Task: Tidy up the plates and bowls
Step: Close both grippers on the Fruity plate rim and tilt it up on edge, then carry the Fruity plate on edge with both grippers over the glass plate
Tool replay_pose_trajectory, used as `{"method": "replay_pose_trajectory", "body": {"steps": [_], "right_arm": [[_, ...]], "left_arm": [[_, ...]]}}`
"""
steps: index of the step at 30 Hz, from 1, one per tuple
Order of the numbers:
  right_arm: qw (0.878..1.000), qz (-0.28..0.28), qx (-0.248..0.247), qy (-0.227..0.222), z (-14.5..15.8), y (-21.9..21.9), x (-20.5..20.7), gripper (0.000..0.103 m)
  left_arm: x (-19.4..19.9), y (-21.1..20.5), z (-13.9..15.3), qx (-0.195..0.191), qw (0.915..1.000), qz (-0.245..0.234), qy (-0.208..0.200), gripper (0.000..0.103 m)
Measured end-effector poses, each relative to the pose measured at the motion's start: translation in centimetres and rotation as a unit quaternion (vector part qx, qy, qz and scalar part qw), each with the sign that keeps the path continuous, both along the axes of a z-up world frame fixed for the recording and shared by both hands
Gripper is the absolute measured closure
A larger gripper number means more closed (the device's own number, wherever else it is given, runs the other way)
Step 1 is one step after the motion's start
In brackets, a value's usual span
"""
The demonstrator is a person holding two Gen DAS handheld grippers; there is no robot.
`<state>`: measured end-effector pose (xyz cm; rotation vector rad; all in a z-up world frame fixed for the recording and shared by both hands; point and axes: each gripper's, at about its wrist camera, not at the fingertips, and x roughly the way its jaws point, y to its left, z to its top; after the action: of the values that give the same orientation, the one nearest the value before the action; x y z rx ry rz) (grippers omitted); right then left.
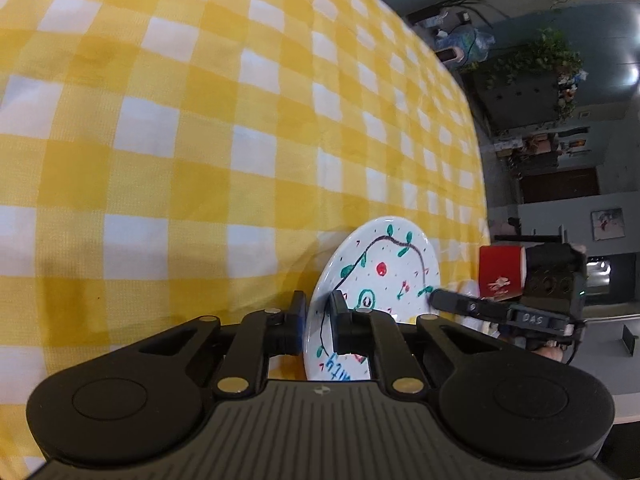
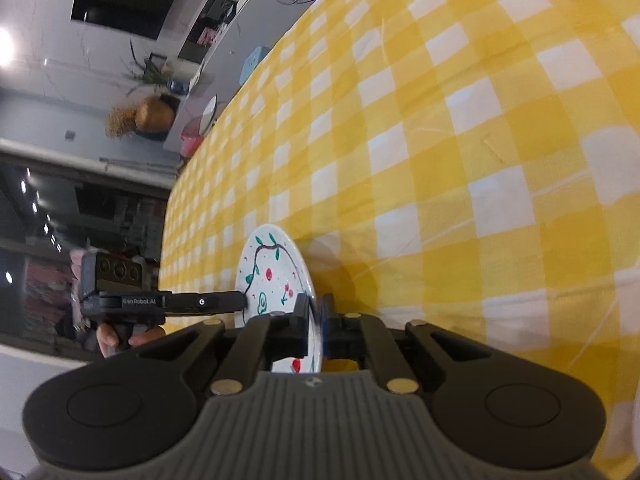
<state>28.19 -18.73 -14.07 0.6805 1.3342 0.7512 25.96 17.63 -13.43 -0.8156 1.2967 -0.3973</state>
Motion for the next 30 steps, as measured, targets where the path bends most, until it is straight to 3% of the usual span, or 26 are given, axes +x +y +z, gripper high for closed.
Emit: {"method": "replay_pose_trajectory", "body": {"steps": [3, 12, 30], "right_arm": [[1.000, -0.009, -0.003, 0.000, 0.6, -0.3, -0.4, 0.100], [1.000, -0.016, -0.009, -0.018, 3.2, -1.8, -2.4, 0.100], [0.996, -0.087, -0.020, 0.012, 3.2, -9.5, -10.0, 0.099]], "left_arm": [[-0.1, 0.2, 0.7, -0.021, 0.9996, 0.012, -0.012, 0.090], [-0.1, -2.3, 3.0, -0.023, 0.9992, -0.007, -0.032, 0.090], [-1.7, -12.5, 3.8, 0.033, 0.9908, -0.128, -0.029, 0.090]]}}
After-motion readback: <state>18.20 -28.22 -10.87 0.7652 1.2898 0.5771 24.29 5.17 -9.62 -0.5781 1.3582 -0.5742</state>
